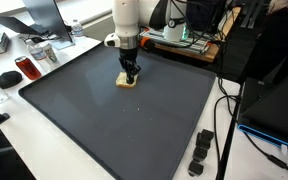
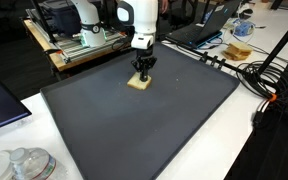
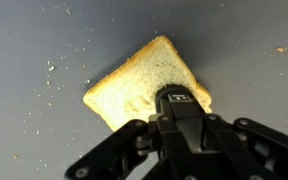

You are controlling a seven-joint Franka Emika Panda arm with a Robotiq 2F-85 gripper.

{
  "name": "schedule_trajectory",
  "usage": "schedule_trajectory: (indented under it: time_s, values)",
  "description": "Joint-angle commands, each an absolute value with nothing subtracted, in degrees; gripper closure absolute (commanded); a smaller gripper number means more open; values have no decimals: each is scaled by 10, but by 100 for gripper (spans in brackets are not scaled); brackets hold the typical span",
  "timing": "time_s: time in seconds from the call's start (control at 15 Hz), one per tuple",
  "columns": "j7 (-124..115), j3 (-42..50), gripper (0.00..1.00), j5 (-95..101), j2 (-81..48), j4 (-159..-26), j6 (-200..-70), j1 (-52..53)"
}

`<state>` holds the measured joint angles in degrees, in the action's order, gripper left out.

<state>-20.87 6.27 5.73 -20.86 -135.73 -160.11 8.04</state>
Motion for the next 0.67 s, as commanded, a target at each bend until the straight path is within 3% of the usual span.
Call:
schedule_trajectory:
  time_s: [0.0,0.6]
  values:
    - [-221,62,95,52,-296,-1330,-1624,91]
    - [-222,62,95,52,-304,-1323,-1618,90]
